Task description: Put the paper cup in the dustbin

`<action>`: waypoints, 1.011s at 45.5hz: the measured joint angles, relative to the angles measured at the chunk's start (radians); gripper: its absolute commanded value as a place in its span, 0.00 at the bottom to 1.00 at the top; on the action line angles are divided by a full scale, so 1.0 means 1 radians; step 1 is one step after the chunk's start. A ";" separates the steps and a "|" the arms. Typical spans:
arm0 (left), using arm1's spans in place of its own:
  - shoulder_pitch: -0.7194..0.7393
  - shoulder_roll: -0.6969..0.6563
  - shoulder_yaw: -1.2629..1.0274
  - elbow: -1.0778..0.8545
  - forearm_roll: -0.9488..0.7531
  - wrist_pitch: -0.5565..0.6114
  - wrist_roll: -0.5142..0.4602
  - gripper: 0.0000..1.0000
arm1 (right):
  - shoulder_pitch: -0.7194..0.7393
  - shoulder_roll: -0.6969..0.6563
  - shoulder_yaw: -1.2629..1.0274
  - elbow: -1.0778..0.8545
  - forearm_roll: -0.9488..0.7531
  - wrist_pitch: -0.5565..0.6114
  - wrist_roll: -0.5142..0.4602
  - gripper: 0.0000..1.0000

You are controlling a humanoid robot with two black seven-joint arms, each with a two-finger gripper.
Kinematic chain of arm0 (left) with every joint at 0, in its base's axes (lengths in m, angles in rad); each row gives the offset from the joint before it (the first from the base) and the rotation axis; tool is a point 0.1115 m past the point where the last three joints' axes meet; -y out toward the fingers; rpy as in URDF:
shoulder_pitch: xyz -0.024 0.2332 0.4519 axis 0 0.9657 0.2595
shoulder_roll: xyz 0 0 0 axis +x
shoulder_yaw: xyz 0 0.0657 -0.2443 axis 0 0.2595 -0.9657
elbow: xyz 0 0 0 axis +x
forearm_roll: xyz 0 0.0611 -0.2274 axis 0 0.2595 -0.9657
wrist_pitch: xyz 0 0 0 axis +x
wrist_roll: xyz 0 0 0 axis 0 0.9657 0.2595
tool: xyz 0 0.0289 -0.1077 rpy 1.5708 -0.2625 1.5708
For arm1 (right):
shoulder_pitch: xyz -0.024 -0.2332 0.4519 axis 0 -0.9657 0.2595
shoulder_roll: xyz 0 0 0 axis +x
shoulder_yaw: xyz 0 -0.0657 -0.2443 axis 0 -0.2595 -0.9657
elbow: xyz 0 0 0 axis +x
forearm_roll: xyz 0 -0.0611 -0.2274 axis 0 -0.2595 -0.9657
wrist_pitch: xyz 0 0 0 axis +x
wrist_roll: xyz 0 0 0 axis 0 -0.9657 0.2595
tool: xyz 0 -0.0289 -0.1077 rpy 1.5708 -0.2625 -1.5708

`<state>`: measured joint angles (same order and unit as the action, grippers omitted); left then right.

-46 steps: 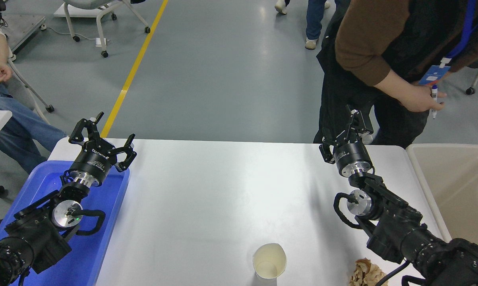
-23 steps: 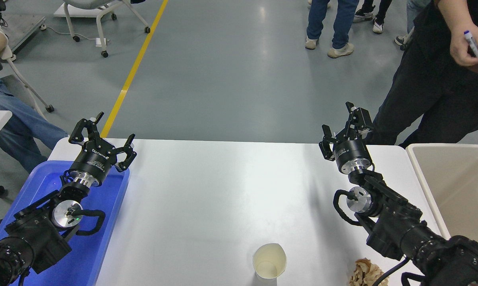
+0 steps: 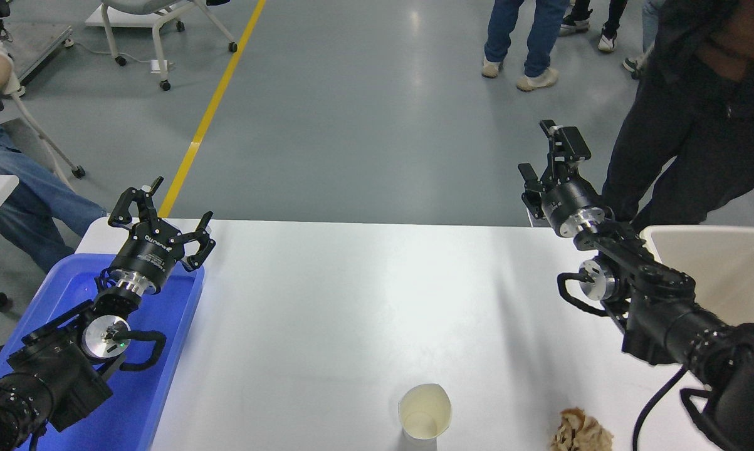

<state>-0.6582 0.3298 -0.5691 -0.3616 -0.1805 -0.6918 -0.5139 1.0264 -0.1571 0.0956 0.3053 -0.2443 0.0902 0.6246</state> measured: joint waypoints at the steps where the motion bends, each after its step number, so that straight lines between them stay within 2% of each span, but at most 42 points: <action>1: 0.000 0.000 0.000 0.000 0.000 0.000 0.000 1.00 | 0.015 -0.004 -0.053 0.000 0.000 0.002 0.000 0.99; 10: 0.000 0.000 0.000 0.000 0.000 0.000 0.000 1.00 | 0.134 -0.029 -0.390 0.000 -0.030 0.058 -0.001 0.99; 16: 0.000 0.000 0.000 0.000 0.000 0.000 0.000 1.00 | 0.220 -0.037 -0.547 0.003 -0.138 0.113 -0.001 0.99; 29: 0.000 0.000 0.000 0.000 0.000 0.000 0.000 1.00 | 0.376 0.021 -0.775 0.013 -0.447 0.223 0.002 0.99; 46: 0.000 0.000 0.000 0.000 0.000 0.000 0.000 1.00 | 0.479 0.133 -0.970 0.110 -0.709 0.278 0.006 0.99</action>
<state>-0.6580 0.3298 -0.5691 -0.3618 -0.1802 -0.6918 -0.5139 1.5056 -0.0240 -0.8745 0.4151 -0.9538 0.3680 0.6301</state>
